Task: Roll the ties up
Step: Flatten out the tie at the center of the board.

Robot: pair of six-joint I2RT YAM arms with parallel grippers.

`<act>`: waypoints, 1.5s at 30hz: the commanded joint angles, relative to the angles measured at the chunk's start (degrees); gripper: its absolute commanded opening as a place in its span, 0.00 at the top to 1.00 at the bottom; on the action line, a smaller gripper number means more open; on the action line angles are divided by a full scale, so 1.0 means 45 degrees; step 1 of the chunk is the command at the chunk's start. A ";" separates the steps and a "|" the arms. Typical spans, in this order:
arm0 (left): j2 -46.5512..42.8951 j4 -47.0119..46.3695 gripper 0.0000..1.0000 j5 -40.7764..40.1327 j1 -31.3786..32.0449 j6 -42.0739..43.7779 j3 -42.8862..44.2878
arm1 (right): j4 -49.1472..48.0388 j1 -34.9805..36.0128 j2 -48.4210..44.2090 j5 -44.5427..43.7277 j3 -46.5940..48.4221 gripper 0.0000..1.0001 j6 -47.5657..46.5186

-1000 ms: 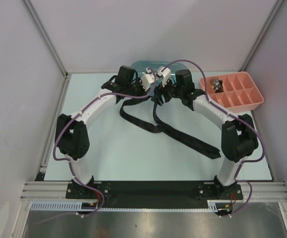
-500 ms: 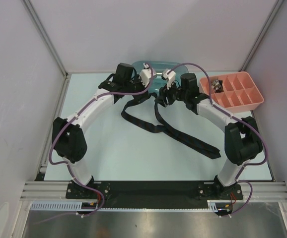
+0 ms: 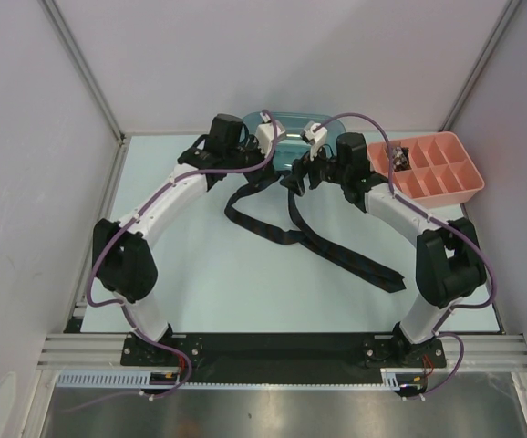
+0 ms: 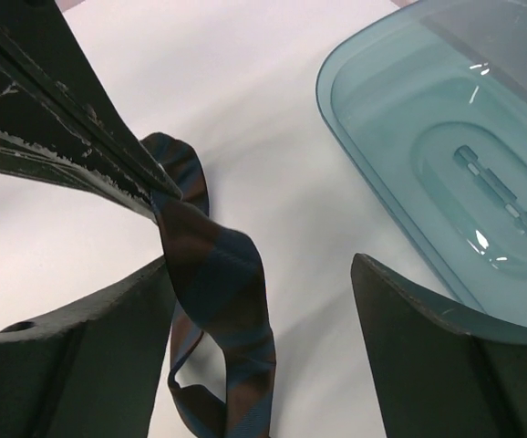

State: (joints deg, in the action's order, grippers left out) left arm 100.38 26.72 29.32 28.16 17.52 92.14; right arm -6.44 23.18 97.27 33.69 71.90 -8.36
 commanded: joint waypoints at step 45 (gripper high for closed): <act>0.2420 0.5682 0.20 0.2487 -0.1279 1.4369 -0.0280 | -0.0054 -0.2358 -0.6421 0.2650 -0.2969 1.00 -0.0935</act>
State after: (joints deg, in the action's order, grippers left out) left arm 110.00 49.43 39.33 20.53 77.30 87.94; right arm -5.39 13.06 70.78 45.01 58.83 -13.54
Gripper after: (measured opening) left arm 0.813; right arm 0.014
